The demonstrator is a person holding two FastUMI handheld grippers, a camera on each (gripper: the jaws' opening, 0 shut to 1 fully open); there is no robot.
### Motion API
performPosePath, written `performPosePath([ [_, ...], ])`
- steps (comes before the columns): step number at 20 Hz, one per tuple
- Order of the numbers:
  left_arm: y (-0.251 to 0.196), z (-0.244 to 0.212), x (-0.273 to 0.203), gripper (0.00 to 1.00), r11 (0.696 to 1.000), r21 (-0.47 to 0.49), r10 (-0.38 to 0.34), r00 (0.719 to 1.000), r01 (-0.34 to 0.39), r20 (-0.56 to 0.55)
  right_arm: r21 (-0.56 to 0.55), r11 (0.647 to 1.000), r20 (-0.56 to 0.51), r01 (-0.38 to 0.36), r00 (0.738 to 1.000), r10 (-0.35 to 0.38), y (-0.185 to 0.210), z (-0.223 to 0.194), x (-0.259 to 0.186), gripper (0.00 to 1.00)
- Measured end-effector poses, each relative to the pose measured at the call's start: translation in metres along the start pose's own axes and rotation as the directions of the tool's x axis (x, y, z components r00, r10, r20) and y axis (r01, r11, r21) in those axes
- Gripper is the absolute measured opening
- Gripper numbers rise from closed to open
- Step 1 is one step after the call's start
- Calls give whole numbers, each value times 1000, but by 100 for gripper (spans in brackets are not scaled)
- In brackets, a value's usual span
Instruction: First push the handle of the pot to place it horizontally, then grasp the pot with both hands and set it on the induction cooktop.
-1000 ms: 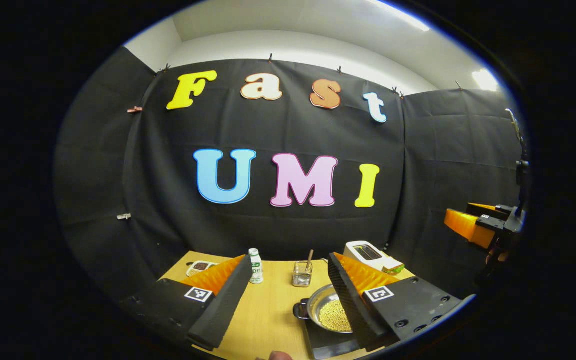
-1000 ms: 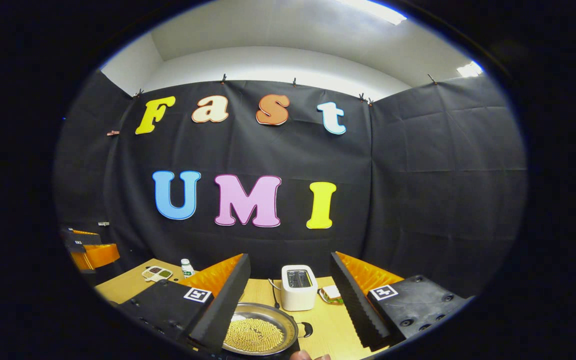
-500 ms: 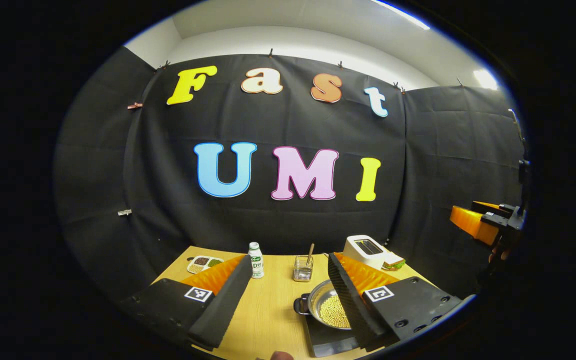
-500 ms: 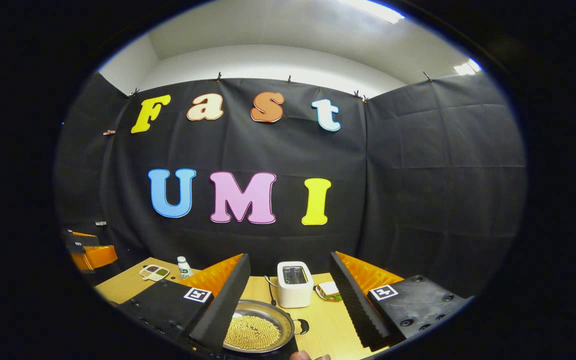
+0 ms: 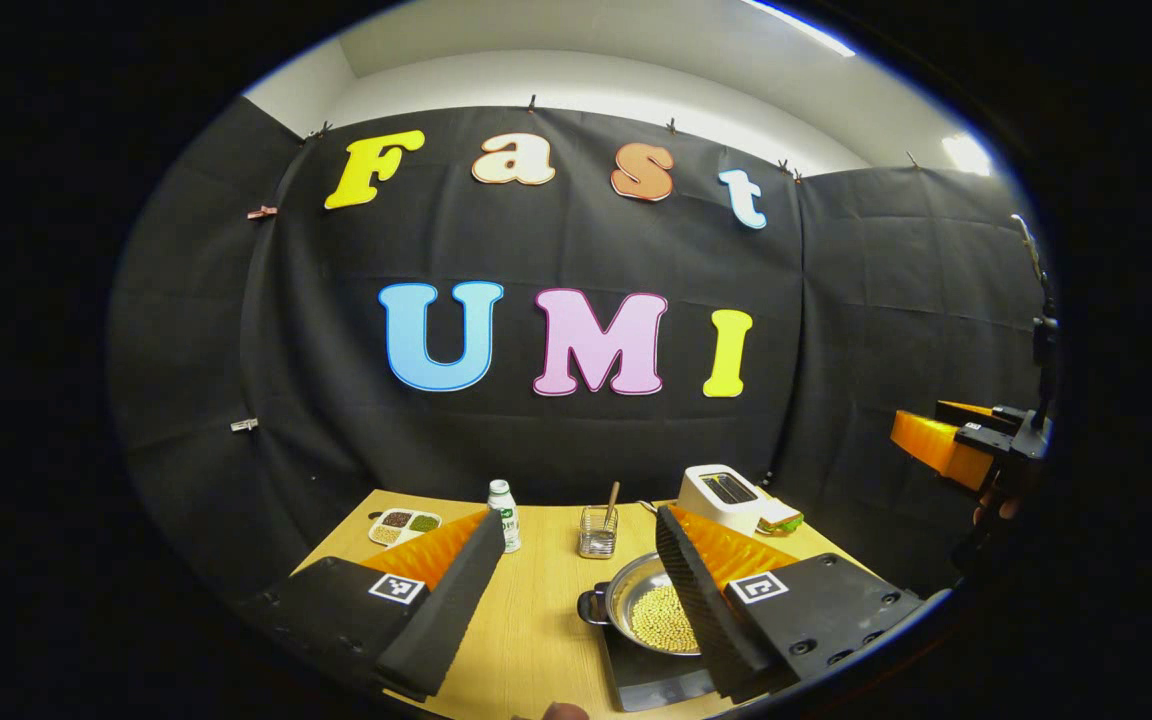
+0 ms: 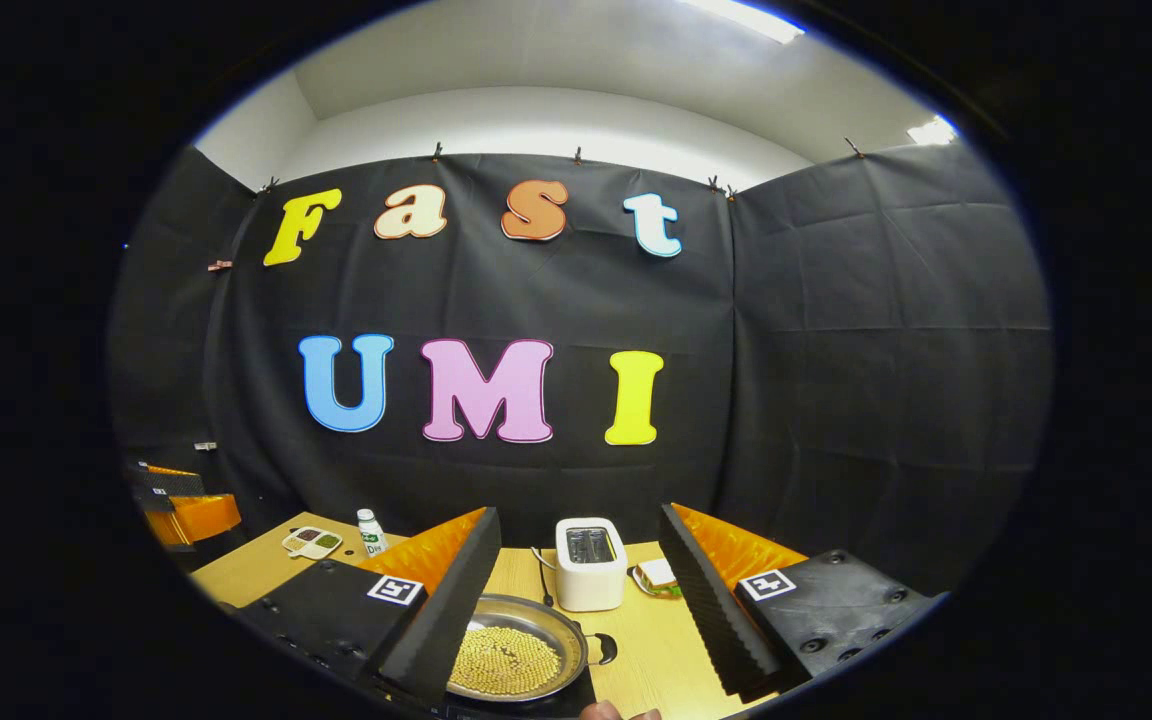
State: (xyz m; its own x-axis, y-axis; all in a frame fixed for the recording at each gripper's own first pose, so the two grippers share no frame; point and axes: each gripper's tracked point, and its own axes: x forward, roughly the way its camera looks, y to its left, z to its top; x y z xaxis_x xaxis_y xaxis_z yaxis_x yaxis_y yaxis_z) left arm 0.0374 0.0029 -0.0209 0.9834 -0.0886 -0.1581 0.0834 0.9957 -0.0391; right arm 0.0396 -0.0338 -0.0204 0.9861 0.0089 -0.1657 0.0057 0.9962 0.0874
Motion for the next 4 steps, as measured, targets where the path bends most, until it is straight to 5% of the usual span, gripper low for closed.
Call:
performPosePath([
  [4,-2,1,3,95,1000,4,7,1000,-7,2,-2,1000,-7,-6,1000,6,0,-2,2,99],
])
